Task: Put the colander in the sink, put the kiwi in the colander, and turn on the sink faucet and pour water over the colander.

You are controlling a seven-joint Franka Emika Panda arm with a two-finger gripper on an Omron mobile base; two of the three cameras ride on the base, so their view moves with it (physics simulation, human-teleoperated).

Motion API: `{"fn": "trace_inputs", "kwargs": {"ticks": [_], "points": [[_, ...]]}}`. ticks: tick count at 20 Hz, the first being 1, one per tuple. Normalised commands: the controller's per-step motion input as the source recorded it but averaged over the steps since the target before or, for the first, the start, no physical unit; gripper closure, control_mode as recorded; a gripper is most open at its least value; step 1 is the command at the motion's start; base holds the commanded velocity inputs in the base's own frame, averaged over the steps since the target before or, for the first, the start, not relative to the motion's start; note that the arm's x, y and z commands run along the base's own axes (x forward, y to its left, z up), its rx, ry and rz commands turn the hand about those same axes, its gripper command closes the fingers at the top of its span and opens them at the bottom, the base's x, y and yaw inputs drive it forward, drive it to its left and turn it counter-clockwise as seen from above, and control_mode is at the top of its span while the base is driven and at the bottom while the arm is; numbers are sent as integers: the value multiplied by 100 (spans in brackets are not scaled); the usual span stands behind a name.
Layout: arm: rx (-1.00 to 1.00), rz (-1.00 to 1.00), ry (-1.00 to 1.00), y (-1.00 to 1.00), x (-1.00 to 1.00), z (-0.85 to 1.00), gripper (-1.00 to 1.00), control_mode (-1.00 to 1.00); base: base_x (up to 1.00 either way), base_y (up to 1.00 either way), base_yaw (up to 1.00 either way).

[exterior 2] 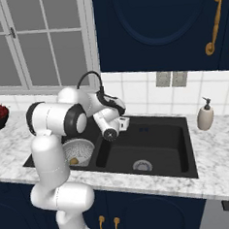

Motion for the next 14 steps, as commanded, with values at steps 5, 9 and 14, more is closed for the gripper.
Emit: {"fn": "trace_inputs", "kwargs": {"ticks": [5,9,14], "points": [[8,8,-4,-13,47,0,-100,-100,0,0,0],[6,10,-8,-7,35,0,-100,-100,0,0,0],[4,4,-9,-1,37,-2,-100,-100,0,0,0]]}}
